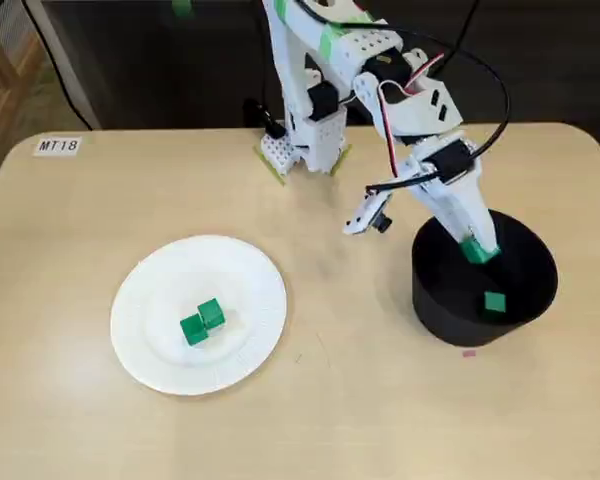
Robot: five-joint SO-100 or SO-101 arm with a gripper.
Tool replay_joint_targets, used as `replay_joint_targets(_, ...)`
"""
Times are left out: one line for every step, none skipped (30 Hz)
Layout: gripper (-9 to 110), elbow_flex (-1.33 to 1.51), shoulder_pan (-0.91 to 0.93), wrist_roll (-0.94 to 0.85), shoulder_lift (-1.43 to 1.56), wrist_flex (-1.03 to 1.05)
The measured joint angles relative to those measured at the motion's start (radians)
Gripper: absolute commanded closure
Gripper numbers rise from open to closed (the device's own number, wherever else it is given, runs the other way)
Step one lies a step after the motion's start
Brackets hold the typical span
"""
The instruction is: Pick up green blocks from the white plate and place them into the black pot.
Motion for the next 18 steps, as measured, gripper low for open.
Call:
replay_joint_targets(68, 0.0, 0.0, -0.005, 0.0, 0.012)
replay_joint_targets(72, 0.0, 0.0, -0.011, -0.002, 0.023)
replay_joint_targets(79, -0.002, 0.0, -0.015, -0.006, 0.037)
replay_joint_targets(88, -0.014, 0.002, -0.023, -0.014, 0.06)
replay_joint_targets(97, -0.037, 0.012, -0.034, -0.021, 0.094)
replay_joint_targets(102, -0.072, 0.037, -0.041, -0.032, 0.14)
replay_joint_targets(104, -0.114, 0.063, -0.051, -0.044, 0.192)
replay_joint_targets(104, -0.164, 0.094, -0.067, -0.06, 0.252)
replay_joint_targets(104, -0.215, 0.13, -0.089, -0.075, 0.313)
replay_joint_targets(104, -0.268, 0.17, -0.103, -0.092, 0.377)
replay_joint_targets(104, -0.321, 0.212, -0.114, -0.106, 0.44)
replay_joint_targets(104, -0.365, 0.256, -0.12, -0.115, 0.492)
replay_joint_targets(104, -0.4, 0.305, -0.124, -0.12, 0.532)
replay_joint_targets(104, -0.434, 0.354, -0.127, -0.127, 0.568)
replay_joint_targets(104, -0.471, 0.403, -0.133, -0.141, 0.606)
replay_joint_targets(104, -0.509, 0.454, -0.147, -0.158, 0.649)
replay_joint_targets(104, -0.549, 0.5, -0.167, -0.178, 0.69)
replay_joint_targets(104, -0.589, 0.546, -0.193, -0.202, 0.736)
